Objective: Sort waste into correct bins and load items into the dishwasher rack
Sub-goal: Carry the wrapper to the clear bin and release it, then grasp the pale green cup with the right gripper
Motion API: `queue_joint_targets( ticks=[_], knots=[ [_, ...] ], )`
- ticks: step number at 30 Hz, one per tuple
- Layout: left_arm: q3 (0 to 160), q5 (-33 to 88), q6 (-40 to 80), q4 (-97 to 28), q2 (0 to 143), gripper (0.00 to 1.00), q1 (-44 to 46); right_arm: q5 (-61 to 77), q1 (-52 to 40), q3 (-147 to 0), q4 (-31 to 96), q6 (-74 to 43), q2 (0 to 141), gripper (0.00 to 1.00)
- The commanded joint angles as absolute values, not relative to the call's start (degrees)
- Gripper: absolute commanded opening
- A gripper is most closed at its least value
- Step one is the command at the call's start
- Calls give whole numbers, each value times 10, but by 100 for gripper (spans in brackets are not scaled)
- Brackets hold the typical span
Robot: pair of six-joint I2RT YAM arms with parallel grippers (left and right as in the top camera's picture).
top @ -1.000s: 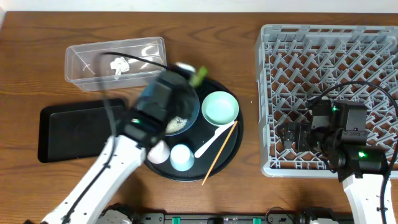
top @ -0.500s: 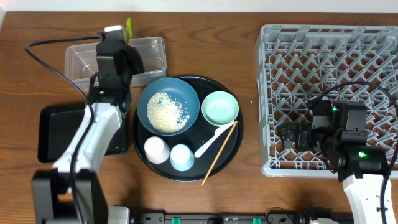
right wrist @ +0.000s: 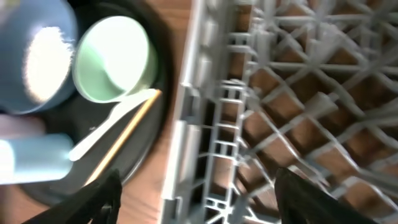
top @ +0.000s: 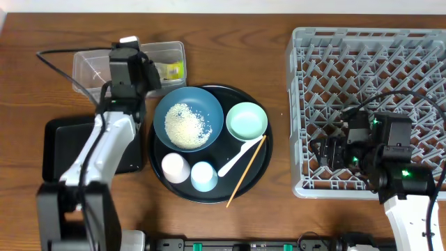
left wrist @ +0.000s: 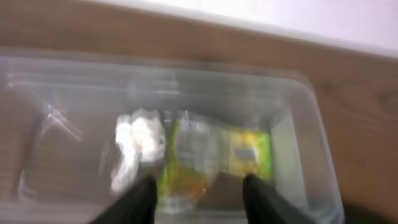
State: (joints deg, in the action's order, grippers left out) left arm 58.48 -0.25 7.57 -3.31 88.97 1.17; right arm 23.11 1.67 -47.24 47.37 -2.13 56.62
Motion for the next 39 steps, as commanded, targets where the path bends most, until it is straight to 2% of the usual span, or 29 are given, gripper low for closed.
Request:
queue_joint_targets(
  ticks=[1,3,4,6,12,18,20,24,27,31,34,39],
  knots=[
    [590,47,80,-131,814,52,10,289,-5,-502,469,-15,565,80],
    [590,47,91,-226,779,63,10,287,-29,-518,467,-15,565,83],
    [590,47,91,-286,757,75,10,282,-49,-528,463,-15,565,84],
    [590,47,92,-364,728,89,10,261,-86,-544,454,-18,568,84],
    [590,47,139,-544,673,100,10,151,-218,-580,408,-52,620,82],
    [590,45,139,-625,665,98,9,35,-304,-622,392,-98,756,68],
    [590,45,139,-634,665,98,7,-9,-315,-647,392,-115,809,68],
    [590,45,141,-636,665,98,-22,-35,-316,-686,390,-156,896,69],
    [590,45,141,-636,665,98,-64,-46,-316,-699,389,-173,943,60],
    [590,45,141,-636,665,98,-105,-66,-315,-700,376,-189,989,56],
    [590,45,141,-636,665,98,-112,-78,-315,-700,375,-203,1018,47],
    [590,45,141,-636,666,98,-112,-85,-313,-700,364,-236,1060,42]
  ],
)
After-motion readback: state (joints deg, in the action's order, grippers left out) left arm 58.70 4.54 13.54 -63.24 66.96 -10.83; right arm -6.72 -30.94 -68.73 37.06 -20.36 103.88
